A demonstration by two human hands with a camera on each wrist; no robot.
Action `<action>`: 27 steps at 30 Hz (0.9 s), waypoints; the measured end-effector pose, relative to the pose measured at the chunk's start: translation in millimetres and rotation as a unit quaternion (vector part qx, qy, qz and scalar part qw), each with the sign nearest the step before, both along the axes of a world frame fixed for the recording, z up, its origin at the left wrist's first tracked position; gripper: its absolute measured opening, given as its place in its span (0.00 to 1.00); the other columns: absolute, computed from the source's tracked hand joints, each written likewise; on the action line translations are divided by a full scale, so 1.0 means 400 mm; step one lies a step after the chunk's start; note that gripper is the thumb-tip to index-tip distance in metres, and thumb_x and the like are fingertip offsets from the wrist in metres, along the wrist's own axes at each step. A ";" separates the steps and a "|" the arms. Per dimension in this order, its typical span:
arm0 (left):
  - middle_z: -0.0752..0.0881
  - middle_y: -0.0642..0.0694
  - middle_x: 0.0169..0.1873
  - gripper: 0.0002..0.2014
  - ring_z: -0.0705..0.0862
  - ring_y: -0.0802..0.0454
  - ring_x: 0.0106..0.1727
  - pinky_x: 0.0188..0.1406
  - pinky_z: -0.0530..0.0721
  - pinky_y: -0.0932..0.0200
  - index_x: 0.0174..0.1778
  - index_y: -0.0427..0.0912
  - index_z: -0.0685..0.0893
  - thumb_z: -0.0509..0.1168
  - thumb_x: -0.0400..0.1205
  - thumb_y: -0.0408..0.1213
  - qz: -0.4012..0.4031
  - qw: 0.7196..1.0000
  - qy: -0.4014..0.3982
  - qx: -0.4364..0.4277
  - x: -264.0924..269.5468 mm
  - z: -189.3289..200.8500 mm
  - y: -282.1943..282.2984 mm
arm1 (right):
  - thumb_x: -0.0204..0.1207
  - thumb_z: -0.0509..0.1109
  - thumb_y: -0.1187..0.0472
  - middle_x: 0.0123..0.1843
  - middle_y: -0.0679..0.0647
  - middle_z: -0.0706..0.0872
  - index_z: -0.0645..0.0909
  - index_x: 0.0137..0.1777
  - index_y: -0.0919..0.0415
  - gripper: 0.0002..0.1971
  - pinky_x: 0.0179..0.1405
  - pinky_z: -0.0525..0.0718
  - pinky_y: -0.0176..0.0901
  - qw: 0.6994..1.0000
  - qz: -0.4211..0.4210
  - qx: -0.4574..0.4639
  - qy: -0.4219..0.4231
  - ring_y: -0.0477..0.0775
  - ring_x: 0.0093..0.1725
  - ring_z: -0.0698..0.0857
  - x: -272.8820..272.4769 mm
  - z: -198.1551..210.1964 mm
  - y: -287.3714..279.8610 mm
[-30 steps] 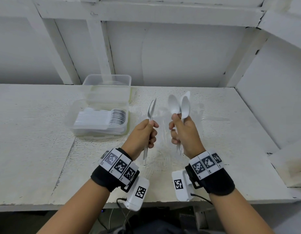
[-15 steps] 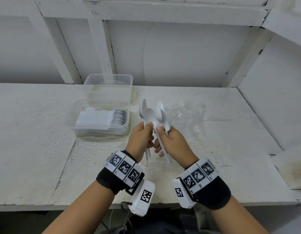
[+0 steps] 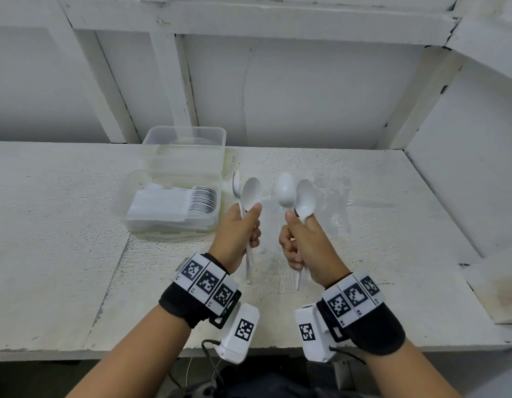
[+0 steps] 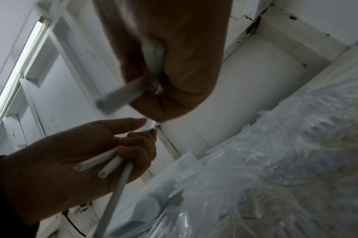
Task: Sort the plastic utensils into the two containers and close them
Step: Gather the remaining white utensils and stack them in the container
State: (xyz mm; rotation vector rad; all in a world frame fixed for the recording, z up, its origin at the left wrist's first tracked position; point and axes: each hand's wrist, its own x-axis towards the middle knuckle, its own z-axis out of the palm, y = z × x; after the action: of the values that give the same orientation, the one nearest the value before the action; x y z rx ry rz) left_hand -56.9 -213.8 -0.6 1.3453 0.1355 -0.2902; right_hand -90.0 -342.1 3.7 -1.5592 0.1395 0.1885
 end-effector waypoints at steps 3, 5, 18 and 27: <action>0.67 0.49 0.25 0.08 0.66 0.58 0.22 0.20 0.66 0.66 0.41 0.43 0.70 0.58 0.85 0.39 -0.010 1.000 -0.006 -0.001 -0.012 0.004 -0.015 | 0.85 0.55 0.53 0.24 0.52 0.73 0.71 0.43 0.61 0.14 0.15 0.71 0.36 1.000 -0.004 -0.012 -0.005 0.48 0.15 0.70 0.001 0.002 0.012; 0.69 0.48 0.27 0.08 0.66 0.57 0.24 0.20 0.66 0.66 0.44 0.42 0.71 0.57 0.86 0.41 0.000 1.000 -0.006 -0.008 -0.013 0.005 -0.021 | 0.84 0.57 0.53 0.23 0.52 0.74 0.74 0.42 0.62 0.15 0.17 0.75 0.38 0.999 -0.010 -0.032 -0.018 0.49 0.15 0.72 0.000 0.001 0.015; 0.82 0.48 0.35 0.09 0.68 0.59 0.21 0.20 0.70 0.67 0.53 0.42 0.75 0.57 0.85 0.44 -0.006 0.998 -0.055 -0.021 -0.021 0.018 -0.005 | 0.82 0.61 0.52 0.28 0.49 0.79 0.82 0.49 0.60 0.13 0.21 0.79 0.38 0.994 -0.026 -0.101 -0.042 0.45 0.21 0.77 -0.011 -0.010 0.018; 0.82 0.47 0.40 0.08 0.72 0.57 0.25 0.26 0.70 0.63 0.50 0.45 0.76 0.52 0.88 0.40 0.016 0.999 -0.032 -0.013 -0.018 0.007 -0.014 | 0.80 0.66 0.55 0.29 0.51 0.82 0.80 0.41 0.61 0.11 0.19 0.77 0.37 0.995 -0.065 -0.067 -0.046 0.44 0.20 0.78 -0.006 -0.015 0.014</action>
State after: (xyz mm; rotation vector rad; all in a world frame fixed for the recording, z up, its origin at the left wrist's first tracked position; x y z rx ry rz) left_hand -64.3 -219.5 2.3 1.3242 0.0993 -0.2207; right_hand -92.4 -336.5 -2.2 -1.6822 0.1839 0.0051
